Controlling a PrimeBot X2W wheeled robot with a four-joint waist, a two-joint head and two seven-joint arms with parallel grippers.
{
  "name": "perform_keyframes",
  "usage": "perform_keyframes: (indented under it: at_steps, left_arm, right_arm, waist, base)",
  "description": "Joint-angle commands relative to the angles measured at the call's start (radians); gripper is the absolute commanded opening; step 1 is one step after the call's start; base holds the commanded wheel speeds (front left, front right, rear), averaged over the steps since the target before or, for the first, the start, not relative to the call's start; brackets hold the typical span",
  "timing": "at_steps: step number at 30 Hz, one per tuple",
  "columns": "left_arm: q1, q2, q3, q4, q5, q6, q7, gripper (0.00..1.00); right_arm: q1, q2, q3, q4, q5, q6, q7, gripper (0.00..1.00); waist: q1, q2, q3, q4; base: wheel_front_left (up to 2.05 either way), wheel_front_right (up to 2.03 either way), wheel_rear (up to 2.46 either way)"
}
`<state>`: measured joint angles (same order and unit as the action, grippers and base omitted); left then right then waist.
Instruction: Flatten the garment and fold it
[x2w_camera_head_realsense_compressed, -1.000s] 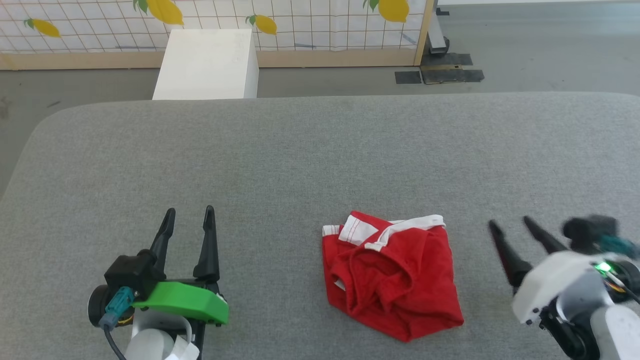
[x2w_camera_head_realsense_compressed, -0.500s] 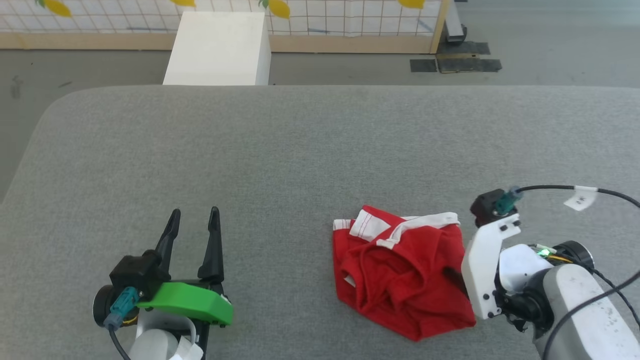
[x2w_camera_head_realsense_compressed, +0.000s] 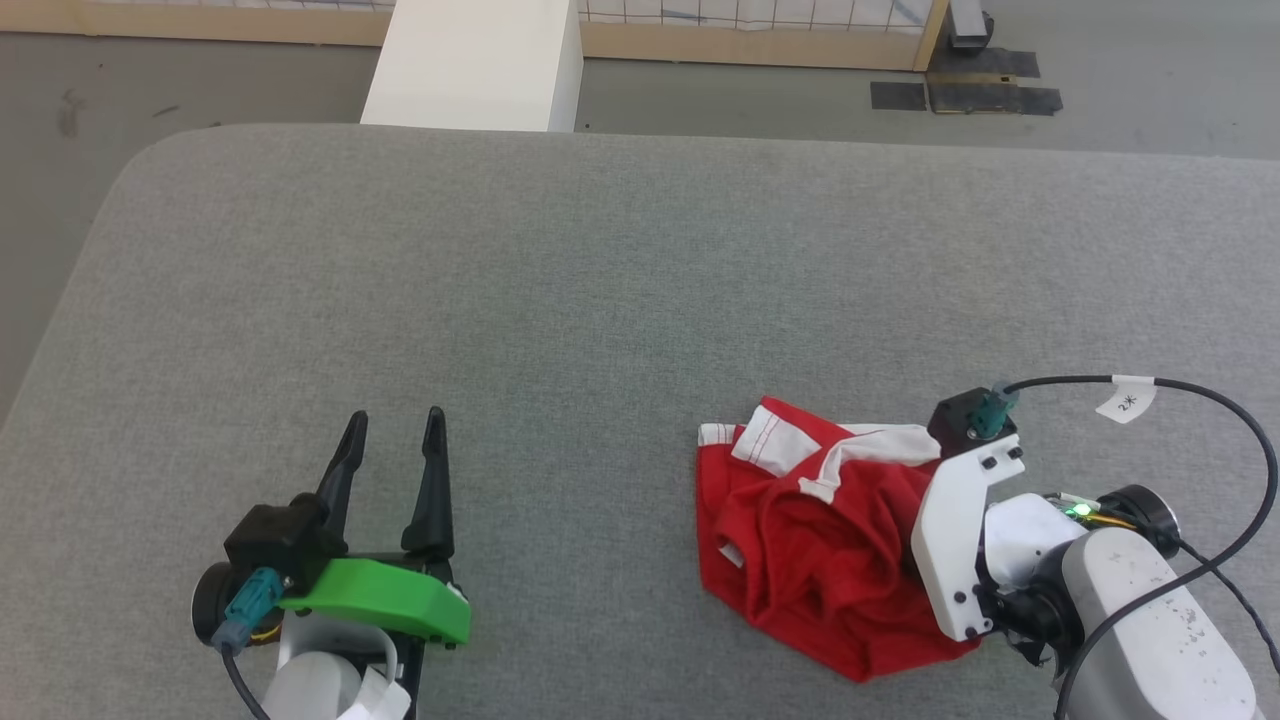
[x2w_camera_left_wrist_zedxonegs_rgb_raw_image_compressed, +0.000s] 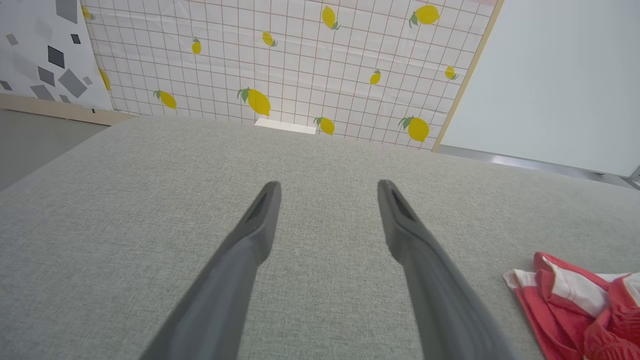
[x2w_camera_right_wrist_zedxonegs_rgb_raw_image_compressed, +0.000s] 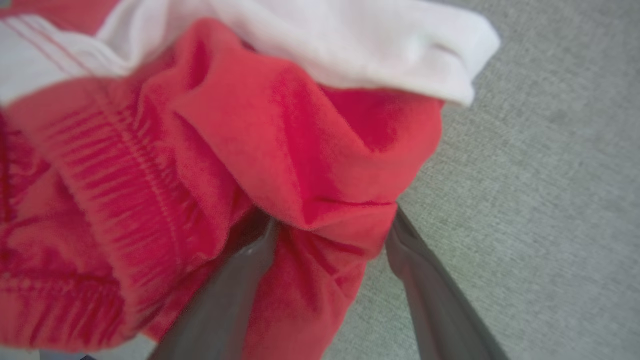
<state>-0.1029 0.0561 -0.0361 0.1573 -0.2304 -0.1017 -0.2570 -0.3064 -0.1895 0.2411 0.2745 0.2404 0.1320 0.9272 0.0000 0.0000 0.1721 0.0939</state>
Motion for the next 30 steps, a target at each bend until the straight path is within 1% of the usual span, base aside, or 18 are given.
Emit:
perform_keyframes:
  at_steps: [1, 2, 3, 10, 12, 15, 19, 23, 26, 30]
  left_arm:
    - [-0.021, -0.004, 0.000, 0.002, -0.007, -0.006, -0.005, 1.00]
    - [-0.022, -0.004, 0.000, 0.003, -0.007, -0.007, -0.005, 1.00]
    - [-0.023, -0.004, -0.002, 0.004, -0.007, -0.007, -0.005, 1.00]
    - [-0.030, -0.005, -0.009, 0.008, -0.005, -0.009, -0.005, 1.00]
    - [-0.028, -0.005, -0.007, 0.006, -0.003, -0.008, -0.005, 1.00]
    - [-0.019, -0.005, -0.005, -0.001, 0.000, -0.006, -0.005, 1.00]
    - [-0.014, -0.005, 0.000, -0.018, -0.001, -0.004, -0.005, 1.00]
    - [-0.024, -0.005, -0.002, -0.034, 0.003, -0.004, -0.005, 1.00]
    - [-0.037, -0.005, -0.002, -0.045, 0.007, -0.005, -0.005, 1.00]
    - [-0.064, 0.012, -0.006, -0.057, 0.019, -0.008, -0.005, 1.00]
  right_arm:
    - [0.021, 0.012, 0.022, 0.035, 0.007, -0.001, 0.001, 0.22]
    - [0.020, 0.010, 0.024, 0.037, 0.007, -0.001, -0.005, 0.01]
    - [0.019, 0.006, 0.028, 0.038, 0.006, -0.001, -0.010, 0.00]
    - [-0.002, -0.034, 0.051, -0.004, 0.015, -0.001, -0.055, 0.00]
    - [-0.011, -0.056, 0.077, -0.029, 0.025, -0.001, -0.061, 0.00]
    - [-0.026, -0.105, 0.124, -0.076, 0.059, -0.001, -0.050, 0.00]
    - [-0.053, -0.198, 0.175, -0.145, 0.112, -0.001, -0.019, 0.00]
    - [-0.090, -0.295, 0.196, -0.186, 0.153, -0.001, 0.008, 0.00]
    - [-0.116, -0.357, 0.192, -0.192, 0.180, -0.001, 0.019, 0.00]
    - [-0.153, -0.408, 0.151, -0.161, 0.201, -0.001, 0.018, 0.00]
  waist:
    - [0.0000, 0.0000, 0.005, 0.005]
    - [0.0000, 0.0000, 0.004, 0.006]
    - [0.0000, 0.0000, 0.004, 0.007]
    - [0.0000, 0.0000, -0.007, 0.015]
    - [0.0000, 0.0000, -0.015, 0.006]
    - [0.0000, 0.0000, -0.024, -0.025]
    - [0.0000, 0.0000, -0.019, -0.099]
    - [0.0000, 0.0000, 0.003, -0.197]
    - [0.0000, 0.0000, 0.031, -0.276]
    - [0.0000, 0.0000, 0.087, -0.362]
  base:
    - [0.00, 0.00, 0.00]
    - [0.00, 0.00, 0.00]
    - [0.00, 0.00, 0.00]
    - [0.00, 0.00, 0.00]
    - [0.00, 0.00, 0.00]
    - [0.00, 0.00, 0.00]
    - [0.00, 0.00, 0.00]
    - [0.00, 0.00, 0.00]
    - [0.00, 0.00, 0.00]
    - [0.00, 0.00, 0.00]
